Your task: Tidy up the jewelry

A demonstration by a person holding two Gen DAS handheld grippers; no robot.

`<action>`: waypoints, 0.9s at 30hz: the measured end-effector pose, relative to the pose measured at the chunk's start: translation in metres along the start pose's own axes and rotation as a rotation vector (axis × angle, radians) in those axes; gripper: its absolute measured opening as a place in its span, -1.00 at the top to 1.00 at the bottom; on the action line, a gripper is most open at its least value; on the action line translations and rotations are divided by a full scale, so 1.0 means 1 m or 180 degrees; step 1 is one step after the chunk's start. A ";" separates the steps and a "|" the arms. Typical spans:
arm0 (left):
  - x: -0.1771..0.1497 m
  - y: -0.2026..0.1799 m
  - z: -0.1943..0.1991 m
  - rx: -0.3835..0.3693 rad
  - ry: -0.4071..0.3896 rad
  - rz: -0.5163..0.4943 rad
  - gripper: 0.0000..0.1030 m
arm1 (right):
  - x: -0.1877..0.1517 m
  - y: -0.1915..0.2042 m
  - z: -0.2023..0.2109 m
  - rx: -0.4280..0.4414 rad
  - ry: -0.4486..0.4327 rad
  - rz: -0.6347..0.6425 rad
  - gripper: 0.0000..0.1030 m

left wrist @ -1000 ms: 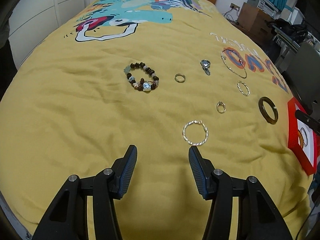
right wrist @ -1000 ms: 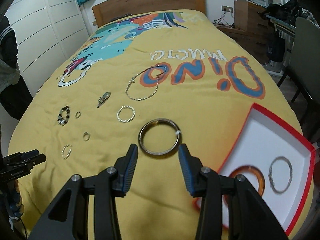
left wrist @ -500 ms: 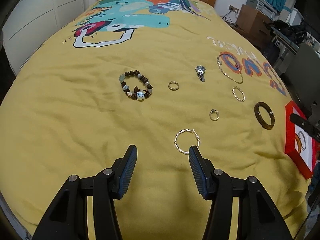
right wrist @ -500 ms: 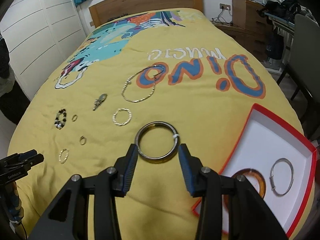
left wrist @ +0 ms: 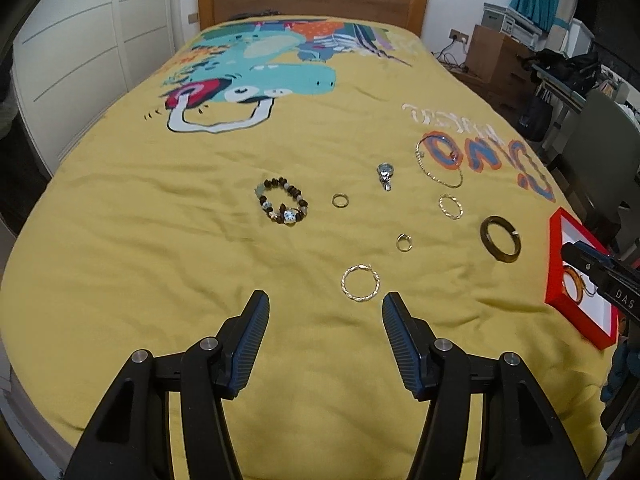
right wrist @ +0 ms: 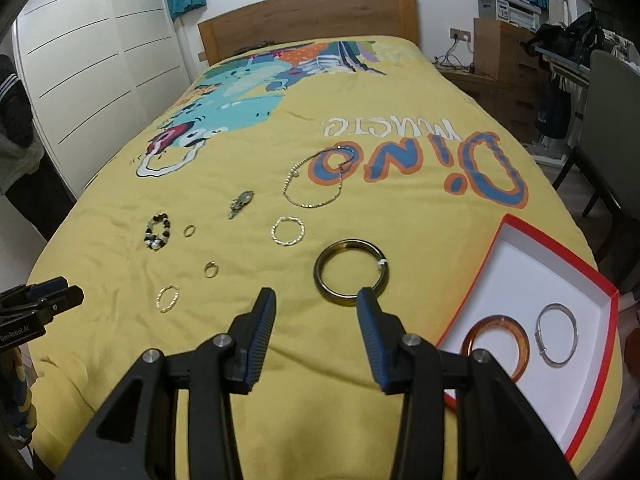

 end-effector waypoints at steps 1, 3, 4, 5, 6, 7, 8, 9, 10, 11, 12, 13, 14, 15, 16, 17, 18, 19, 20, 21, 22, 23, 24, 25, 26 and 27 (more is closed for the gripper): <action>-0.001 -0.001 0.004 0.0007 -0.0018 -0.0004 -0.13 | 0.000 0.001 0.005 0.0010 -0.0020 0.0004 0.22; -0.003 -0.003 0.011 0.0018 -0.0049 -0.0011 -0.13 | -0.001 0.002 0.013 0.0011 -0.0053 0.0019 0.22; -0.004 -0.004 0.014 0.0022 -0.0063 -0.0008 -0.13 | -0.001 0.003 0.017 0.0014 -0.0071 0.0027 0.22; -0.004 -0.005 0.017 0.0023 -0.0077 -0.0007 -0.13 | -0.002 0.004 0.021 0.0016 -0.0086 0.0034 0.22; -0.005 -0.006 0.020 0.0024 -0.0094 -0.0011 -0.13 | -0.002 0.005 0.026 0.0017 -0.0106 0.0044 0.22; -0.006 -0.007 0.022 0.0028 -0.0104 -0.0014 -0.13 | -0.002 0.005 0.030 0.0018 -0.0123 0.0054 0.22; -0.007 -0.008 0.025 0.0030 -0.0113 -0.0024 -0.13 | -0.002 0.006 0.034 0.0020 -0.0139 0.0068 0.22; -0.007 -0.010 0.028 0.0029 -0.0125 -0.0042 -0.13 | -0.003 0.007 0.037 0.0023 -0.0147 0.0077 0.22; -0.008 -0.011 0.031 0.0032 -0.0139 -0.0056 -0.13 | -0.003 0.009 0.041 0.0025 -0.0164 0.0090 0.22; -0.009 -0.012 0.033 0.0036 -0.0153 -0.0066 -0.13 | -0.004 0.010 0.043 0.0029 -0.0170 0.0097 0.22; -0.010 -0.013 0.036 0.0035 -0.0163 -0.0069 -0.13 | -0.005 0.011 0.046 0.0035 -0.0176 0.0101 0.22; -0.011 -0.013 0.039 0.0031 -0.0178 -0.0068 -0.13 | -0.006 0.012 0.049 0.0045 -0.0185 0.0102 0.22; -0.012 -0.013 0.042 0.0033 -0.0194 -0.0067 -0.13 | -0.006 0.014 0.051 0.0053 -0.0196 0.0105 0.22; -0.012 -0.012 0.045 0.0037 -0.0206 -0.0067 -0.14 | -0.007 0.018 0.055 0.0067 -0.0213 0.0117 0.22; -0.013 -0.012 0.046 0.0044 -0.0213 -0.0060 -0.14 | -0.008 0.021 0.057 0.0079 -0.0222 0.0132 0.22; -0.014 -0.011 0.048 0.0047 -0.0222 -0.0048 -0.14 | -0.008 0.023 0.059 0.0089 -0.0231 0.0149 0.22; -0.015 -0.009 0.049 0.0050 -0.0228 -0.0028 -0.14 | -0.009 0.027 0.061 0.0097 -0.0241 0.0173 0.22; -0.016 -0.007 0.049 0.0056 -0.0237 -0.0017 -0.14 | -0.010 0.030 0.062 0.0104 -0.0245 0.0187 0.22; -0.016 -0.006 0.050 0.0069 -0.0243 -0.0018 -0.14 | -0.010 0.034 0.063 0.0114 -0.0257 0.0212 0.22; -0.016 -0.005 0.050 0.0094 -0.0253 -0.0023 -0.14 | -0.010 0.037 0.063 0.0118 -0.0265 0.0235 0.22; -0.016 -0.005 0.050 0.0111 -0.0265 -0.0026 -0.14 | -0.010 0.041 0.062 0.0116 -0.0275 0.0266 0.22; -0.017 -0.003 0.049 0.0142 -0.0276 -0.0040 -0.14 | -0.010 0.044 0.059 0.0107 -0.0276 0.0286 0.22; -0.018 -0.001 0.048 0.0174 -0.0261 -0.0032 -0.14 | -0.010 0.047 0.056 0.0089 -0.0274 0.0320 0.22; -0.023 0.000 0.049 0.0165 -0.0234 0.0016 -0.15 | -0.013 0.051 0.053 0.0071 -0.0239 0.0346 0.22; -0.026 -0.001 0.053 0.0116 -0.0244 0.0031 -0.15 | -0.016 0.054 0.054 0.0097 -0.0219 0.0344 0.22; -0.030 -0.003 0.059 0.0088 -0.0267 -0.0006 -0.19 | -0.020 0.058 0.058 0.0167 -0.0224 0.0347 0.22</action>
Point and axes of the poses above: each gripper's, at about its wrist camera, not at the fingertips, and z roughly against the way its jaws point, y to its left, x to its top, the point moved 9 cm from there along -z, roughly the way its jaws point, and after that the axes turned 11 degrees about -x, right-handed, at the moved point
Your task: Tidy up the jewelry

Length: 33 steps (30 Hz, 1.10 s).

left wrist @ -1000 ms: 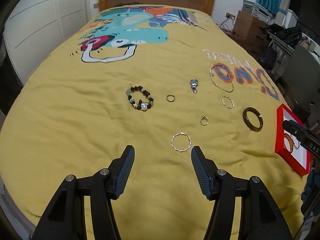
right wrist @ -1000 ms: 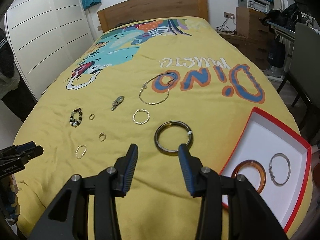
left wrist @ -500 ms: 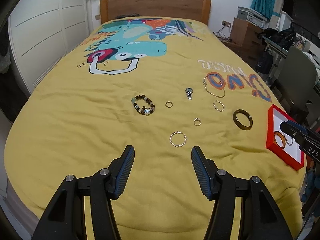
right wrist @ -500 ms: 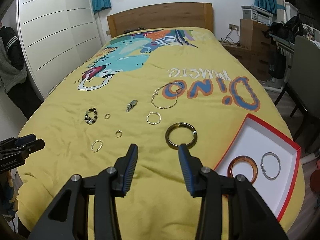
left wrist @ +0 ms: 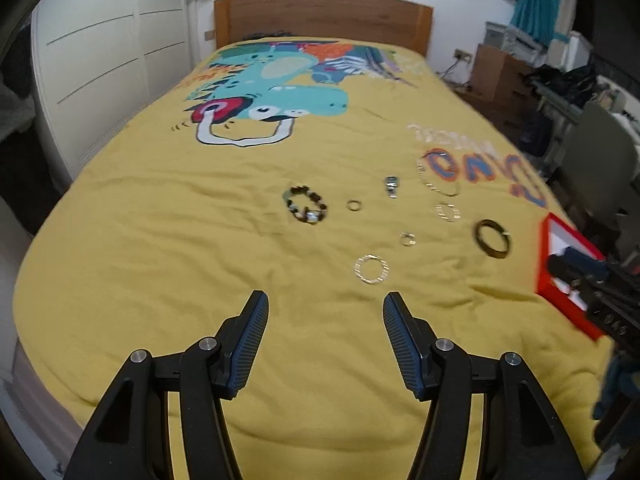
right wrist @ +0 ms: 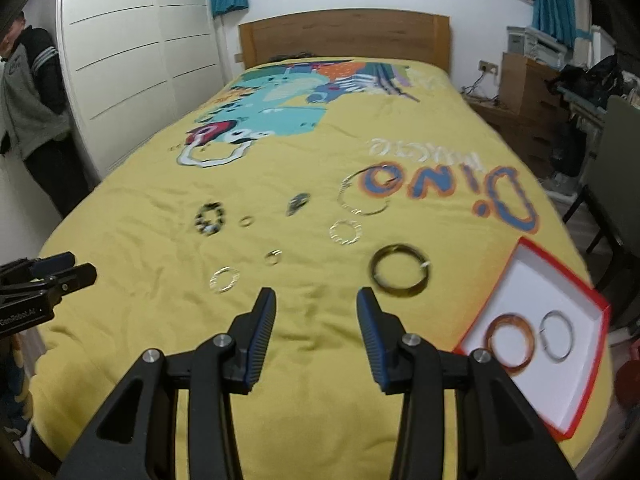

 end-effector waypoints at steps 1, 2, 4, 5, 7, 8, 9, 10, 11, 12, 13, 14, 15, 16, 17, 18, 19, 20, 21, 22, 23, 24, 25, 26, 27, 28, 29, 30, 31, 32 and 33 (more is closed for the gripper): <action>-0.005 -0.001 0.005 0.0019 -0.0012 -0.0038 -0.23 | -0.005 0.005 0.005 0.0045 -0.0015 0.0031 0.22; -0.011 -0.001 0.007 0.0018 -0.0011 -0.0024 -0.26 | -0.012 0.011 0.010 0.0082 -0.0013 0.0087 0.22; -0.023 0.001 0.008 -0.0001 0.0027 0.0047 -0.26 | -0.024 0.020 0.014 0.0115 0.0005 0.0141 0.22; -0.031 0.001 0.007 0.0007 0.0070 0.0062 -0.26 | -0.030 0.023 0.014 0.0137 0.0025 0.0137 0.22; -0.039 0.000 0.007 0.0043 0.0104 0.0046 -0.26 | -0.043 0.029 0.015 0.0167 0.0077 0.0117 0.22; -0.041 0.000 0.008 0.0050 0.0101 0.0053 -0.27 | -0.046 0.031 0.016 0.0169 0.0083 0.0115 0.22; -0.042 0.000 0.011 0.0052 0.0087 0.0073 -0.27 | -0.050 0.033 0.019 0.0178 0.0081 0.0116 0.22; -0.043 0.000 0.013 0.0055 0.0069 0.0089 -0.28 | -0.051 0.034 0.021 0.0180 0.0072 0.0119 0.22; -0.044 0.000 0.015 0.0063 0.0053 0.0099 -0.32 | -0.052 0.034 0.024 0.0179 0.0055 0.0121 0.22; -0.043 0.000 0.015 0.0071 0.0045 0.0110 -0.35 | -0.052 0.034 0.027 0.0181 0.0031 0.0112 0.22; -0.044 0.000 0.014 0.0075 0.0051 0.0120 -0.35 | -0.051 0.033 0.028 0.0184 0.0020 0.0100 0.22; -0.044 0.000 0.012 0.0079 0.0066 0.0125 -0.35 | -0.051 0.032 0.028 0.0183 0.0013 0.0089 0.22; -0.044 -0.001 0.010 0.0086 0.0074 0.0117 -0.35 | -0.051 0.030 0.028 0.0174 0.0010 0.0072 0.22; -0.045 -0.002 0.010 0.0091 0.0076 0.0107 -0.35 | -0.051 0.029 0.028 0.0172 0.0014 0.0059 0.22; -0.045 -0.003 0.009 0.0091 0.0075 0.0097 -0.35 | -0.051 0.027 0.027 0.0168 0.0021 0.0036 0.22; -0.045 -0.004 0.010 0.0089 0.0073 0.0091 -0.35 | -0.052 0.026 0.028 0.0169 0.0024 0.0023 0.22; -0.045 -0.004 0.010 0.0090 0.0070 0.0090 -0.35 | -0.052 0.025 0.028 0.0168 0.0025 0.0011 0.22; -0.046 -0.005 0.010 0.0090 0.0069 0.0093 -0.35 | -0.053 0.025 0.028 0.0168 0.0023 0.0004 0.22; -0.046 -0.005 0.010 0.0091 0.0071 0.0095 -0.35 | -0.054 0.024 0.029 0.0168 0.0019 -0.0002 0.22; -0.047 -0.004 0.011 0.0093 0.0076 0.0095 -0.35 | -0.054 0.024 0.029 0.0168 0.0018 -0.0007 0.22; -0.048 -0.004 0.010 0.0096 0.0082 0.0095 -0.35 | -0.055 0.023 0.029 0.0167 0.0019 -0.0012 0.22; -0.048 -0.005 0.010 0.0102 0.0089 0.0094 -0.35 | -0.056 0.023 0.029 0.0167 0.0019 -0.0017 0.22; -0.049 -0.006 0.009 0.0106 0.0093 0.0094 -0.35 | -0.057 0.022 0.029 0.0164 0.0021 -0.0026 0.22; -0.049 -0.006 0.009 0.0104 0.0095 0.0094 -0.35 | -0.057 0.021 0.029 0.0162 0.0023 -0.0032 0.22; -0.049 -0.007 0.009 0.0104 0.0093 0.0090 -0.35 | -0.058 0.020 0.029 0.0158 0.0024 -0.0038 0.22; -0.049 -0.007 0.009 0.0108 0.0090 0.0079 -0.35 | -0.058 0.019 0.029 0.0152 0.0024 -0.0046 0.22; -0.048 -0.008 0.009 0.0111 0.0086 0.0070 -0.35 | -0.058 0.018 0.029 0.0150 0.0022 -0.0054 0.22; -0.048 -0.008 0.009 0.0117 0.0081 0.0064 -0.35 | -0.058 0.016 0.029 0.0148 0.0020 -0.0065 0.22; -0.049 -0.008 0.009 0.0120 0.0083 0.0063 -0.35 | -0.058 0.016 0.030 0.0145 0.0016 -0.0076 0.22; -0.050 -0.008 0.008 0.0117 0.0087 0.0060 -0.35 | -0.058 0.015 0.030 0.0144 0.0011 -0.0080 0.22; -0.050 -0.009 0.008 0.0119 0.0090 0.0061 -0.35 | -0.058 0.014 0.030 0.0143 0.0011 -0.0083 0.22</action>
Point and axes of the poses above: each gripper's, at about its wrist camera, not at the fingertips, and z roughly against the way its jaws point, y to its left, x to its top, the point moved 9 cm from there along -z, roughly the way its jaws point, and after that the axes turned 11 degrees about -x, right-handed, at the moved point
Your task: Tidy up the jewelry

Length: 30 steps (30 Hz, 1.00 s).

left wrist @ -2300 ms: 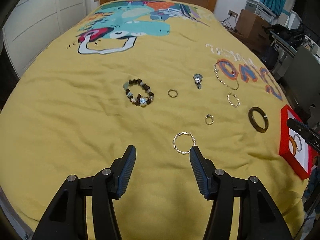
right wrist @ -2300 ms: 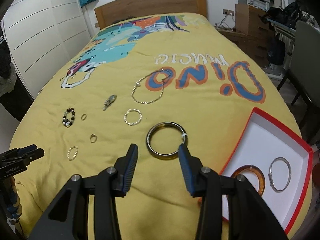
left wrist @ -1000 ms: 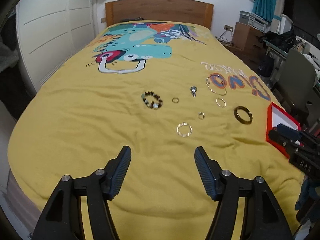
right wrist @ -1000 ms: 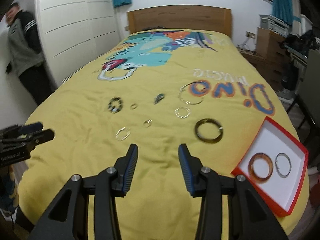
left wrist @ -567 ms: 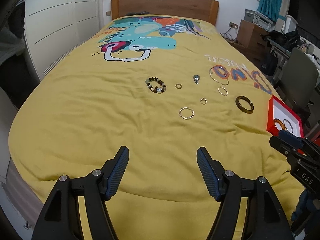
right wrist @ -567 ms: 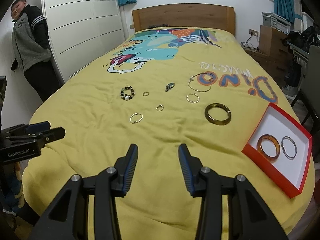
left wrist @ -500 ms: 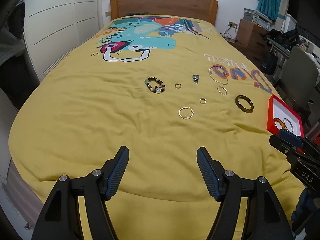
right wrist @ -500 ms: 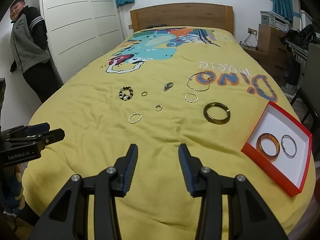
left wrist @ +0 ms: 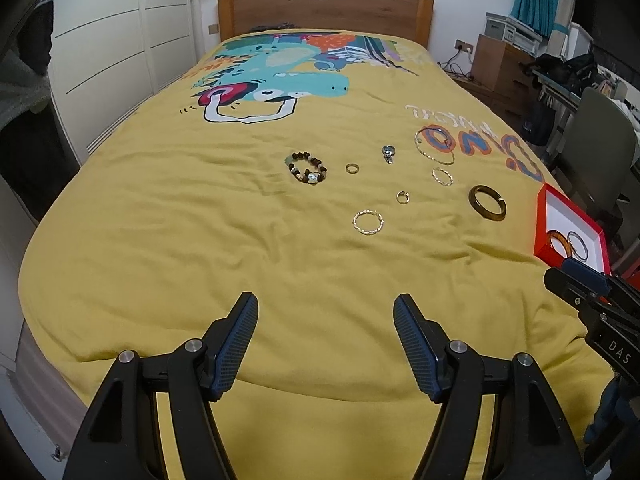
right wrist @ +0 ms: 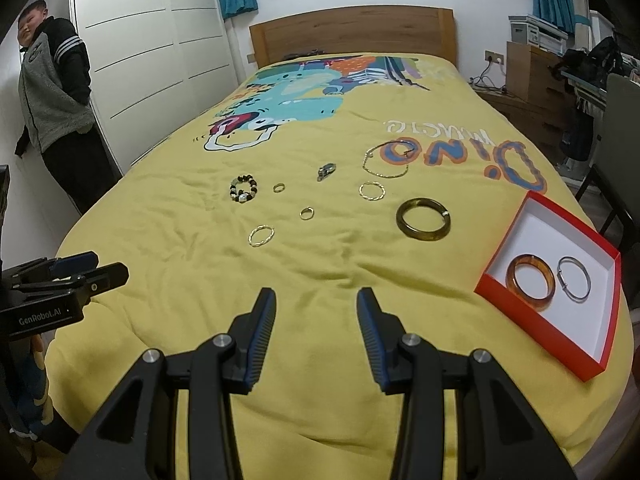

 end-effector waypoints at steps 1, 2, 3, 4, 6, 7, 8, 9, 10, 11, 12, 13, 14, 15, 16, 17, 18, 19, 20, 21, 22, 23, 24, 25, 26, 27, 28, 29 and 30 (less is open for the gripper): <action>-0.001 0.000 0.000 0.0000 -0.0003 0.0002 -0.35 | 0.000 0.000 0.000 0.0002 0.0005 -0.0003 0.22; 0.000 0.000 0.000 -0.0007 0.0000 0.0000 -0.35 | 0.000 -0.001 0.000 0.0004 0.0007 -0.0004 0.22; -0.001 0.000 -0.001 -0.0009 0.0005 -0.0002 -0.35 | 0.000 -0.001 0.000 0.0005 0.0007 -0.0006 0.22; -0.001 0.000 -0.001 -0.0006 0.0013 -0.0008 -0.35 | 0.000 -0.001 0.000 0.0005 0.0005 -0.0005 0.22; -0.002 0.000 -0.001 -0.0009 0.0032 -0.0018 -0.35 | 0.000 -0.001 0.000 0.0006 0.0004 -0.0010 0.22; -0.002 0.000 -0.002 -0.0009 0.0048 -0.0020 -0.35 | 0.000 -0.001 -0.001 0.0009 0.0005 -0.0016 0.22; -0.003 0.000 -0.003 -0.0009 0.0067 -0.0018 -0.35 | 0.000 0.000 -0.001 0.0012 0.0006 -0.0019 0.22; -0.003 0.001 -0.003 -0.0013 0.0082 -0.0011 -0.35 | 0.000 0.000 -0.001 0.0016 0.0005 -0.0021 0.22; -0.003 0.001 -0.003 -0.0012 0.0093 -0.0004 -0.35 | 0.000 0.000 -0.002 0.0018 0.0003 -0.0021 0.22; -0.003 0.001 -0.003 -0.0013 0.0099 0.0000 -0.36 | 0.001 0.001 -0.002 0.0019 0.0000 -0.0022 0.22; -0.003 0.001 -0.003 -0.0018 0.0102 0.0002 -0.36 | 0.001 0.001 -0.003 0.0021 -0.0002 -0.0023 0.22; -0.003 0.001 -0.003 -0.0018 0.0100 0.0001 -0.36 | 0.002 0.001 -0.003 0.0022 -0.0002 -0.0025 0.22; -0.003 0.000 -0.003 -0.0019 0.0095 -0.0008 -0.36 | 0.002 0.002 -0.003 0.0022 -0.0003 -0.0026 0.22; -0.003 -0.001 -0.003 -0.0018 0.0088 -0.0019 -0.37 | 0.002 0.002 -0.003 0.0022 -0.0003 -0.0026 0.22; -0.003 -0.001 -0.003 -0.0015 0.0084 -0.0023 -0.38 | 0.002 0.002 -0.003 0.0023 -0.0002 -0.0025 0.22; -0.003 -0.001 -0.003 -0.0013 0.0080 -0.0030 -0.39 | 0.002 0.002 -0.003 0.0022 0.0001 -0.0023 0.22; -0.003 -0.001 -0.003 -0.0011 0.0079 -0.0032 -0.41 | 0.002 0.003 -0.004 0.0022 0.0006 -0.0021 0.22; -0.003 0.000 -0.003 -0.0013 0.0077 -0.0031 -0.42 | 0.002 0.004 -0.005 0.0022 0.0013 -0.0018 0.22; -0.003 0.000 -0.003 -0.0018 0.0075 -0.0029 -0.43 | 0.002 0.004 -0.005 0.0022 0.0015 -0.0016 0.22; -0.003 0.000 -0.004 -0.0024 0.0077 -0.0022 -0.43 | 0.002 0.004 -0.006 0.0024 0.0020 -0.0015 0.22; -0.002 0.000 -0.005 -0.0026 0.0079 -0.0014 -0.43 | 0.002 0.004 -0.007 0.0023 0.0027 -0.0011 0.22; -0.002 0.001 -0.005 -0.0034 0.0079 -0.0005 -0.43 | 0.002 0.004 -0.008 0.0019 0.0032 -0.0006 0.22; -0.001 0.002 -0.006 -0.0039 0.0076 0.0004 -0.43 | 0.001 0.004 -0.009 0.0014 0.0035 -0.0003 0.22; -0.001 0.003 -0.006 -0.0043 0.0073 0.0012 -0.43 | 0.002 0.003 -0.010 0.0013 0.0043 -0.0009 0.22; 0.000 0.004 -0.007 -0.0051 0.0070 0.0020 -0.43 | 0.001 0.002 -0.010 0.0011 0.0047 -0.0015 0.22; 0.001 0.005 -0.008 -0.0059 0.0067 0.0025 -0.43 | 0.001 -0.001 -0.011 -0.0001 0.0051 -0.0022 0.22; 0.002 0.006 -0.009 -0.0064 0.0065 0.0024 -0.43 | 0.002 -0.002 -0.012 -0.0011 0.0048 -0.0028 0.22; 0.003 0.007 -0.011 -0.0068 0.0070 0.0024 -0.43 | 0.002 -0.005 -0.012 -0.0016 0.0043 -0.0034 0.22; 0.003 0.009 -0.014 -0.0079 0.0083 0.0031 -0.43 | 0.001 -0.007 -0.012 -0.0021 0.0042 -0.0039 0.22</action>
Point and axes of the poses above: each gripper's, at about its wrist camera, not at the fingertips, and z roughly against the way its jaws point, y to its left, x to its top, the point moved 9 cm from there along -z, roughly the way its jaws point, and after that the axes turned 11 degrees about -x, right-handed, at the moved point
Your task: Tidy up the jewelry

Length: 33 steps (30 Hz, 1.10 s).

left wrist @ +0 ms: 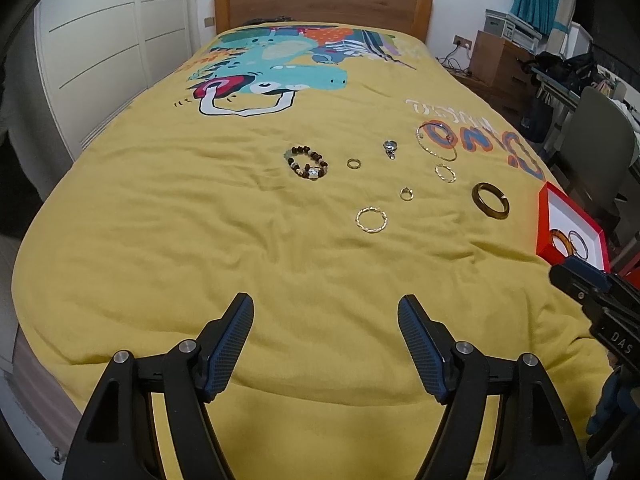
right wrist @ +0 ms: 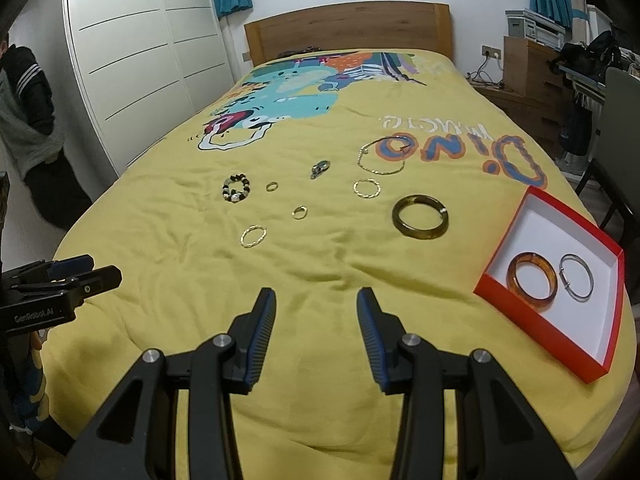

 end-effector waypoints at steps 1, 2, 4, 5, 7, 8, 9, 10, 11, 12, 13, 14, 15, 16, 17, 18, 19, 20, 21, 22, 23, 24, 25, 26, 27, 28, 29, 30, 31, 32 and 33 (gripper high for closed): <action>0.001 0.001 -0.004 -0.0020 0.0019 0.0010 -0.43 | 0.000 -0.003 -0.001 -0.0011 0.0005 -0.0006 0.22; 0.002 0.002 -0.007 -0.0029 0.0034 0.0011 -0.43 | 0.000 -0.005 -0.002 -0.0018 0.0009 -0.0010 0.22; 0.003 0.003 -0.016 -0.0045 0.0084 0.0002 -0.43 | 0.000 -0.010 -0.006 -0.0046 0.0038 -0.0016 0.22; 0.004 0.003 -0.021 -0.0060 0.0113 -0.0001 -0.43 | 0.000 -0.013 -0.010 -0.0063 0.0065 -0.0016 0.22; 0.007 0.003 -0.035 -0.0113 0.0186 -0.0008 -0.43 | 0.000 -0.018 -0.017 -0.0078 0.0116 -0.0024 0.22; 0.009 0.003 -0.040 -0.0137 0.0211 -0.0018 -0.43 | 0.000 -0.021 -0.020 -0.0085 0.0135 -0.0024 0.22; 0.011 0.002 -0.047 -0.0170 0.0243 -0.0029 -0.43 | 0.002 -0.024 -0.024 -0.0096 0.0159 -0.0024 0.22; 0.013 0.001 -0.053 -0.0203 0.0269 -0.0037 -0.43 | 0.004 -0.029 -0.031 -0.0115 0.0190 -0.0026 0.22; 0.017 -0.001 -0.061 -0.0247 0.0303 -0.0050 -0.43 | 0.005 -0.032 -0.034 -0.0126 0.0206 -0.0030 0.22; 0.020 -0.002 -0.067 -0.0274 0.0326 -0.0066 -0.43 | 0.008 -0.036 -0.040 -0.0138 0.0227 -0.0037 0.22; 0.023 -0.004 -0.074 -0.0298 0.0351 -0.0084 -0.43 | 0.011 -0.040 -0.046 -0.0152 0.0248 -0.0047 0.22; 0.027 -0.006 -0.082 -0.0319 0.0376 -0.0104 -0.43 | 0.015 -0.043 -0.052 -0.0169 0.0270 -0.0055 0.22; 0.031 -0.008 -0.090 -0.0338 0.0401 -0.0122 -0.43 | 0.017 -0.045 -0.056 -0.0176 0.0281 -0.0057 0.22; 0.035 -0.009 -0.097 -0.0350 0.0426 -0.0136 -0.43 | 0.021 -0.048 -0.062 -0.0183 0.0300 -0.0056 0.22; 0.038 -0.010 -0.105 -0.0357 0.0454 -0.0149 -0.43 | 0.024 -0.051 -0.068 -0.0187 0.0316 -0.0053 0.22; 0.042 -0.011 -0.114 -0.0361 0.0484 -0.0163 -0.43 | 0.028 -0.053 -0.074 -0.0194 0.0335 -0.0052 0.22; 0.046 -0.011 -0.123 -0.0359 0.0516 -0.0176 -0.43 | 0.033 -0.056 -0.081 -0.0199 0.0354 -0.0053 0.22; 0.049 -0.011 -0.132 -0.0358 0.0546 -0.0182 -0.43 | 0.036 -0.059 -0.085 -0.0201 0.0366 -0.0058 0.22; 0.051 -0.011 -0.139 -0.0359 0.0570 -0.0182 -0.43 | 0.040 -0.062 -0.092 -0.0206 0.0383 -0.0063 0.22; 0.053 -0.010 -0.147 -0.0353 0.0599 -0.0179 -0.42 | 0.046 -0.064 -0.100 -0.0215 0.0398 -0.0060 0.22; 0.054 -0.009 -0.153 -0.0350 0.0617 -0.0173 -0.42 | 0.050 -0.066 -0.106 -0.0220 0.0410 -0.0052 0.22; 0.056 -0.008 -0.160 -0.0346 0.0640 -0.0163 -0.41 | 0.054 -0.066 -0.113 -0.0214 0.0424 -0.0043 0.22; 0.057 -0.007 -0.165 -0.0341 0.0657 -0.0156 -0.41 | 0.058 -0.067 -0.120 -0.0205 0.0439 -0.0031 0.22; 0.057 -0.005 -0.170 -0.0339 0.0677 -0.0149 -0.40 | 0.061 -0.067 -0.127 -0.0191 0.0459 -0.0024 0.22; 0.058 -0.004 -0.176 -0.0334 0.0700 -0.0142 -0.37 | 0.064 -0.065 -0.137 -0.0171 0.0499 -0.0001 0.22; 0.058 -0.003 -0.181 -0.0331 0.0724 -0.0136 -0.36 | 0.065 -0.064 -0.143 -0.0162 0.0522 0.0024 0.22; 0.058 -0.002 -0.185 -0.0334 0.0744 -0.0135 -0.34 | 0.066 -0.062 -0.150 -0.0148 0.0549 0.0056 0.22; 0.059 -0.002 -0.188 -0.0338 0.0757 -0.0139 -0.33 | 0.066 -0.061 -0.158 -0.0143 0.0580 0.0081 0.22; 0.059 -0.002 -0.191 -0.0341 0.0768 -0.0146 -0.33 | 0.066 -0.060 -0.167 -0.0134 0.0623 0.0093 0.22; 0.058 -0.002 -0.194 -0.0343 0.0777 -0.0155 -0.32 | 0.065 -0.060 -0.171 -0.0126 0.0644 0.0093 0.22; 0.058 -0.002 -0.196 -0.0347 0.0786 -0.0163 -0.32 | 0.064 -0.060 -0.178 -0.0120 0.0675 0.0092 0.22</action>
Point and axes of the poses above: each gripper's, at about its wrist camera, not at the fingertips, and z roughly against the way its jaws point, y to its left, x to its top, the point moved 9 cm from there along -z, roughly the way its jaws point, and after that the axes turned 11 degrees about -x, right-handed, at the moved point
